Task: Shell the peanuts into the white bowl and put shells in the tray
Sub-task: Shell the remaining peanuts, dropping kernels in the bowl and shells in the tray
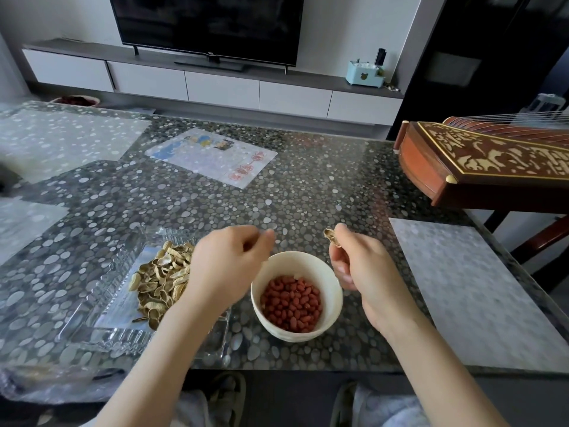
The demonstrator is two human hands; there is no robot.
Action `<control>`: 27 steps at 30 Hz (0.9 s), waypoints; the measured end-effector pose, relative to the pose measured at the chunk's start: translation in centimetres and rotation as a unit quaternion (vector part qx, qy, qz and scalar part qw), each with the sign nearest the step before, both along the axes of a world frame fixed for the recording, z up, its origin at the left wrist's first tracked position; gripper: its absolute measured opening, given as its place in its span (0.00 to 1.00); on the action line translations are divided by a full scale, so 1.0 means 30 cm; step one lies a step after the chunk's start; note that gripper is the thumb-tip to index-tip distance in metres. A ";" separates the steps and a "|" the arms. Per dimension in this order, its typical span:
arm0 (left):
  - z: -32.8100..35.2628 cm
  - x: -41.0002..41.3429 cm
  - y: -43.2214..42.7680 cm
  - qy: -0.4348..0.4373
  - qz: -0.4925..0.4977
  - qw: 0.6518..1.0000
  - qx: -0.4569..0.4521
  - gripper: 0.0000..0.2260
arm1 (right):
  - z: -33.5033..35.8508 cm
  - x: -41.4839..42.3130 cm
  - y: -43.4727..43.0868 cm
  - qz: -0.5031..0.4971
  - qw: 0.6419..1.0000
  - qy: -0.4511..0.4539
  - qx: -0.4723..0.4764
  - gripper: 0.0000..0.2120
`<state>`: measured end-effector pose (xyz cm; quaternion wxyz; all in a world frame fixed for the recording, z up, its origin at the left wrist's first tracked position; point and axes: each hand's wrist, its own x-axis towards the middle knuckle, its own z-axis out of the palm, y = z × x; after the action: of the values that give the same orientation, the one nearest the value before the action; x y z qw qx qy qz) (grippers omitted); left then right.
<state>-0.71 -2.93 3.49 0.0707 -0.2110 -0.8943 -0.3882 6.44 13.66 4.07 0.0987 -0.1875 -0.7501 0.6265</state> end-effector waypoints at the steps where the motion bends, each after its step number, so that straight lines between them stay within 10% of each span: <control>1: 0.002 -0.011 -0.020 -0.009 0.015 1.000 0.013 0.20 | 0.001 -0.001 -0.010 0.010 1.000 0.013 0.023 0.20; 9: -0.008 -0.098 -0.214 -0.063 0.188 0.979 -0.039 0.16 | -0.043 -0.069 -0.164 0.125 0.969 0.089 0.191 0.12; 27: -0.089 -0.152 -0.317 -0.062 0.224 0.970 -0.075 0.13 | -0.120 -0.173 -0.395 0.190 0.809 0.070 0.553 0.12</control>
<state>-5.27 -12.45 0.81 0.0846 0.0145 -0.9480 -0.3064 1.25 1.80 0.48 0.1168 0.0888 -0.9814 0.1238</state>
